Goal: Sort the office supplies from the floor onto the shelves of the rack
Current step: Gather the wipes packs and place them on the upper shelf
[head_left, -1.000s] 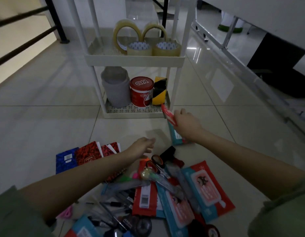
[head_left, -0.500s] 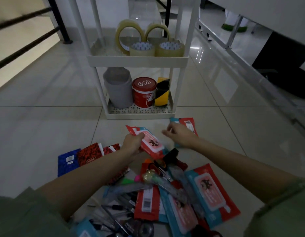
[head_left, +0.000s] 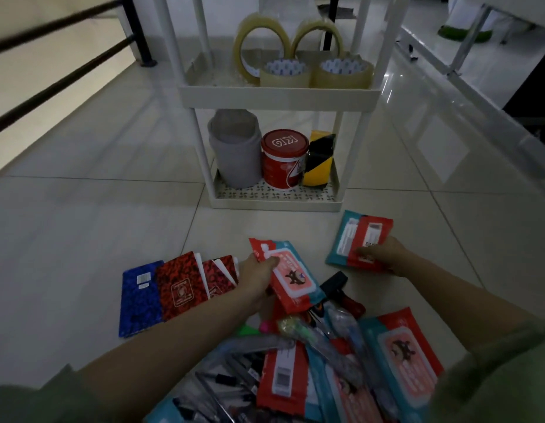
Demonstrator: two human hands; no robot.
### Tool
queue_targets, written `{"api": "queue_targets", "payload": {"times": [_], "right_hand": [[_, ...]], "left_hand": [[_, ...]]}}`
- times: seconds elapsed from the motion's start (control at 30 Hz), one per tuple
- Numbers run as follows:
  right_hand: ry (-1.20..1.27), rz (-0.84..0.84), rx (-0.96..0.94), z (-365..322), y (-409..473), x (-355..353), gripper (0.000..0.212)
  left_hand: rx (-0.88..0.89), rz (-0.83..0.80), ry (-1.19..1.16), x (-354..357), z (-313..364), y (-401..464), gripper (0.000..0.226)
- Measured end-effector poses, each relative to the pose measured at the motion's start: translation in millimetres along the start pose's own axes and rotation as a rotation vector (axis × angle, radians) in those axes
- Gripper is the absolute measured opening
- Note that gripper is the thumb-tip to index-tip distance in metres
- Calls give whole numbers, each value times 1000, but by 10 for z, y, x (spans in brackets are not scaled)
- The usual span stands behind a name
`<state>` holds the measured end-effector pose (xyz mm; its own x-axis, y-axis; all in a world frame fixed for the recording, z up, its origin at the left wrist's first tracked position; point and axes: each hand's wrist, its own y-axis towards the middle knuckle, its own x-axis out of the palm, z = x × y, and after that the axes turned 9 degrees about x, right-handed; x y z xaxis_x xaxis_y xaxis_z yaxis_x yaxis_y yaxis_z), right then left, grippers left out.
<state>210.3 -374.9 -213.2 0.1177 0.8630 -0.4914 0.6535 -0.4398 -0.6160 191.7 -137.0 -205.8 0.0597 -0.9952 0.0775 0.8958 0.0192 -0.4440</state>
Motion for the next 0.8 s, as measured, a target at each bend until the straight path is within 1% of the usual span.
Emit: {"api": "queue_targets", "payload": {"times": [0.07,0.13,0.17,0.2,0.23,0.33,0.4,0.43,0.5,0.53,0.6,0.63,0.67,0.73,0.77,0.8], "right_hand": [[99,-56,14,-40,-110,30,47],[143,-59,4,-110,-198,74,48],[121,-34,-13,-168,-251,91,49],[42,17,-50,-235,-306,105,50],[-132,83,-115,-321,-406,113,49],[-805,272,-386,-576,-818,168,52],[-1078,351,-518,-665,-1117,301,54],[-1185,366,-587,-666,-1231,395,51],[-1390,358,-705,-611,-1387,599,45],[-1472,353,-748,-576,-1465,667,47],[-1569,300,-778,-517,-1580,697,57],[-1561,240,-770,-493,-1626,677,61],[-1520,156,-762,-479,-1666,643,65],[-1363,-71,-725,-463,-1733,547,72],[-1257,-191,-704,-452,-1747,495,73],[-1146,-287,-667,-434,-1741,448,70]], "left_hand": [[7,-6,20,22,-33,31,33],[16,-19,63,37,-32,45,34],[24,-25,82,50,-23,47,34],[32,-26,93,64,-1,35,34],[44,-19,96,79,19,23,34],[85,2,99,135,71,-8,29],[95,-19,49,198,136,-46,22],[92,-40,-2,234,179,-63,22],[40,-61,-122,282,287,-109,36],[-4,-61,-162,290,336,-122,46],[-62,-65,-159,273,380,-136,63],[-57,-59,-120,255,379,-147,64],[-33,-43,-74,226,353,-144,61],[9,11,12,178,283,-118,55],[30,23,58,160,257,-121,53],[53,9,108,148,237,-132,51]]}}
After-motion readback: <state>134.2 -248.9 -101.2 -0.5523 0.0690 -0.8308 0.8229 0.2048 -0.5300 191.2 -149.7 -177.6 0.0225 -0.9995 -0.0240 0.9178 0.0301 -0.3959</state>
